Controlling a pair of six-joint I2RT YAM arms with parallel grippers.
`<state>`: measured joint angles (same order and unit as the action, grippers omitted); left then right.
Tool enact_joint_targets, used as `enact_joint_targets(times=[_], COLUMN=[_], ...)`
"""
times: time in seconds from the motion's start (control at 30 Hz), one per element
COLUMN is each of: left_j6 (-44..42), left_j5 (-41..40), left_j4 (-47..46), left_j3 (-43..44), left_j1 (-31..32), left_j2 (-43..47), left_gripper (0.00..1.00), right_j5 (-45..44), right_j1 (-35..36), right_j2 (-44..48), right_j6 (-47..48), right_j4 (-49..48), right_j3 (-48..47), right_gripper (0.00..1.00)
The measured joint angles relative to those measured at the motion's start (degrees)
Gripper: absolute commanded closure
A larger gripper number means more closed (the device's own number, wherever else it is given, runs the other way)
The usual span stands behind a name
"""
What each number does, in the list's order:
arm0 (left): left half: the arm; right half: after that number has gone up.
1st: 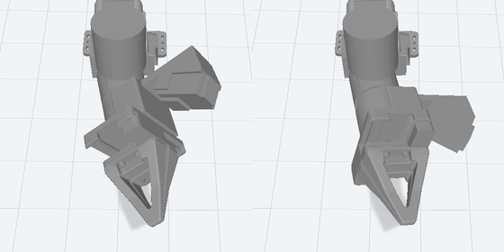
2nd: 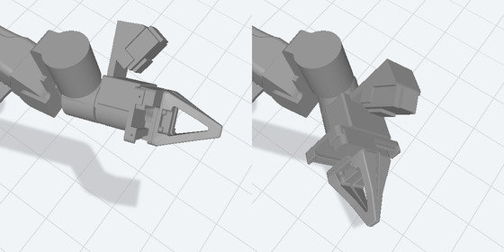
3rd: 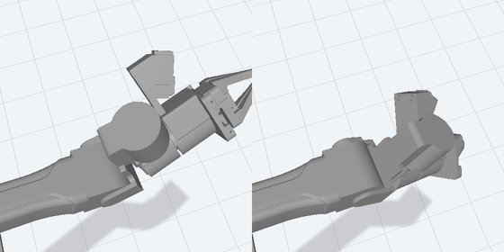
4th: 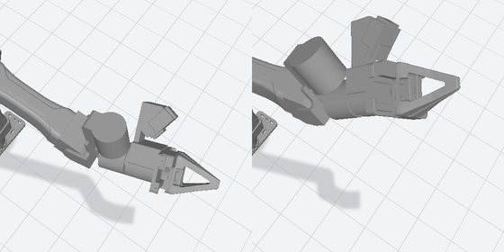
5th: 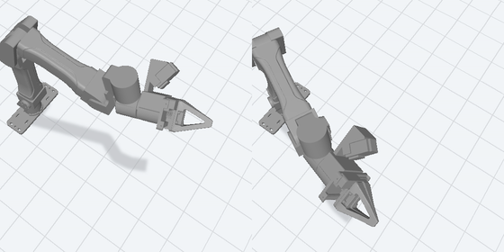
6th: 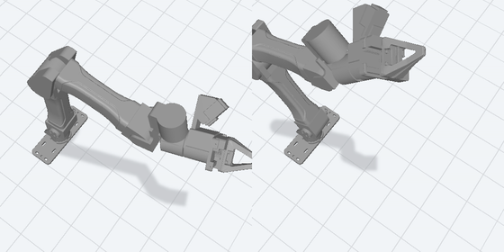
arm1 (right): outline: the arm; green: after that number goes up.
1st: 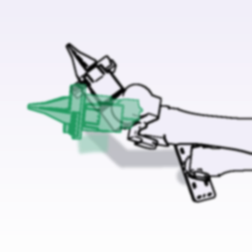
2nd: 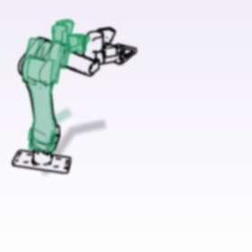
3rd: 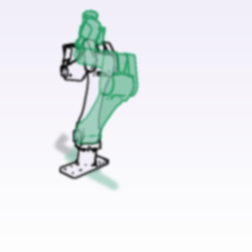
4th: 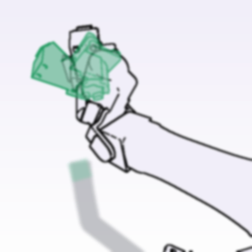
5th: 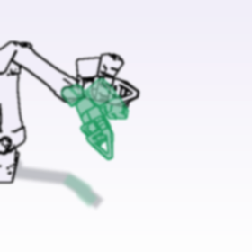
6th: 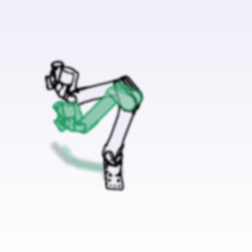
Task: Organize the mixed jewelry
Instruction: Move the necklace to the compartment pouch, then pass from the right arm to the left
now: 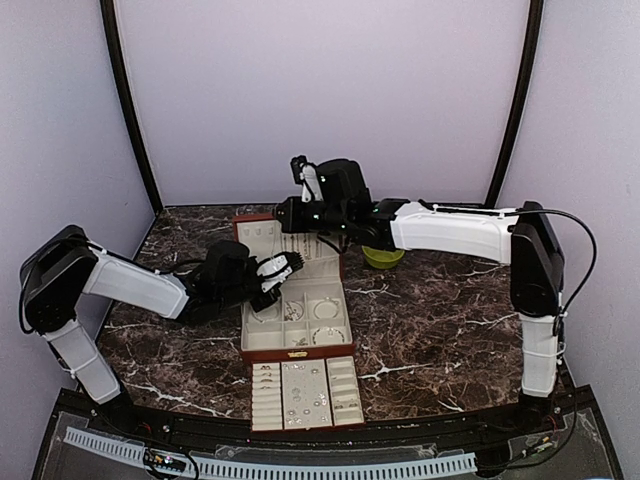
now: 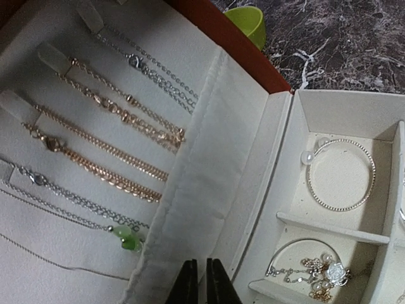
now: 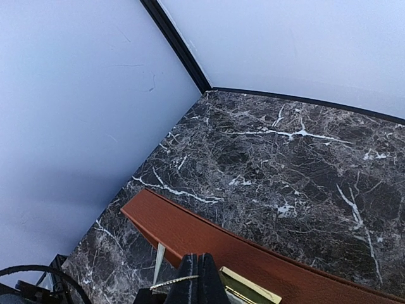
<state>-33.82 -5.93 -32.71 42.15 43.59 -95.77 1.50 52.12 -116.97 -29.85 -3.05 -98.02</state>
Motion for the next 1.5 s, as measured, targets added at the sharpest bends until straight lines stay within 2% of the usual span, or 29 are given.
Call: enact_joint_targets(times=[0.13, 0.37, 0.53, 0.77, 0.93, 1.1, 1.23, 1.33, 1.5], left_j6=[0.11, 1.29, 4.09, 11.13, 18.16, 24.02, 26.1, 27.26, 28.48], left_j5=[1.49, 3.48, 3.56, 2.6, 2.67, 3.82, 7.61, 12.66, 17.09], left_j4=[0.26, 3.1, 7.21, 14.88, 20.17, 24.81, 25.07, 24.13, 22.53], left_j3=[-0.2, -1.92, -3.98, -4.09, -3.61, -1.2, 0.26, 0.55, 3.39], left_j1=[0.81, 1.66, 1.68, 0.74, -4.42, -8.5, -8.66, -8.68, -8.68], left_j2=[1.73, 7.82, 16.04, 30.51, 35.63, 35.54, 34.82, 33.75, 27.47], left_gripper=[0.77, 0.72, 0.67, 0.49, 0.32, 0.32, 0.39, 0.48, 0.55], right_j5=[-0.44, -1.18, -1.66, -4.42, -5.88, -6.51, -6.97, -7.02, -6.93], right_j1=[0.0, 0.09, 0.39, 1.9, 3.04, 3.63, 3.91, 4.28, 4.59], right_j2=[0.59, 0.61, 0.61, 0.61, 0.61, 0.61, 0.61, 0.61, 0.63], right_j6=[-0.07, -0.04, 0.48, 3.15, 4.81, 6.01, 6.71, 6.75, 6.62], right_j4=[-0.28, -0.46, -0.87, -0.07, 0.46, 1.66, 2.89, 3.34, 3.58], right_j3=[0.79, 0.98, 0.98, 0.96, 0.94, 0.48, -0.24, -0.26, -0.26], right_gripper=[1.0, 1.0, 1.0, 1.0, 1.0, 1.0, 1.0, 1.0, 1.0])
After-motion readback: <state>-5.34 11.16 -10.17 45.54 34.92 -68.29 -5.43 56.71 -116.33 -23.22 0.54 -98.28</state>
